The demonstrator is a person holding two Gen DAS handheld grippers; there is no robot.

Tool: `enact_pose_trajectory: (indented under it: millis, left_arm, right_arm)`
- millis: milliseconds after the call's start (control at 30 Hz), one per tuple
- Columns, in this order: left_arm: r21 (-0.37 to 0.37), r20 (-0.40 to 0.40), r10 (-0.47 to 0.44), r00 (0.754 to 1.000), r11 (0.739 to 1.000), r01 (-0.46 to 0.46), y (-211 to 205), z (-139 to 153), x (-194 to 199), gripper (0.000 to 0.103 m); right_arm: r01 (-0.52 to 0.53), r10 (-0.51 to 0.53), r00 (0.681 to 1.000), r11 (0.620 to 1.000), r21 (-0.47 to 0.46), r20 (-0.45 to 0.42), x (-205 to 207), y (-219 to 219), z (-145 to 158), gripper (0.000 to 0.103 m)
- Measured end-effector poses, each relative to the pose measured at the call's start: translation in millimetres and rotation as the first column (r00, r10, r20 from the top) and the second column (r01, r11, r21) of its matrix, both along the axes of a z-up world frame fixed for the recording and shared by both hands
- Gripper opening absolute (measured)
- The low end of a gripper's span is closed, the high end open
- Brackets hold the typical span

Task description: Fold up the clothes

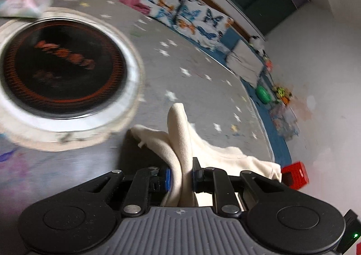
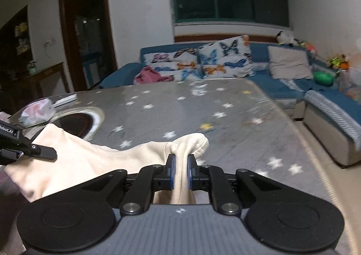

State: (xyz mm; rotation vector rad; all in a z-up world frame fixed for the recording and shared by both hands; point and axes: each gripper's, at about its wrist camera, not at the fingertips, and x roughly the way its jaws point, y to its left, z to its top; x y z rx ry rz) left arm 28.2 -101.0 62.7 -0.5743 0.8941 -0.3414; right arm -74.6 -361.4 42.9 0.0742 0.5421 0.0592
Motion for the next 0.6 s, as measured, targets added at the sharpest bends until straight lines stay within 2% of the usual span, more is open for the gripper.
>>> enact_pose_trajectory:
  millis: [333, 600]
  left_arm:
    - [0.036, 0.014, -0.157, 0.988, 0.987, 0.156, -95.8, 1.7, 24.7, 0.018]
    - [0.111, 0.021, -0.253, 0.967, 0.962, 0.249, -153.5, -3.4, 36.7, 0.018]
  right_arm:
    - [0.145, -0.145, 0.989, 0.987, -0.072, 0.005, 3.8, -65.0, 9.6, 0.01]
    - [0.236, -0.238, 0.971, 0.966, -0.103, -0.012, 9.1, -106.1, 3.6, 0.01]
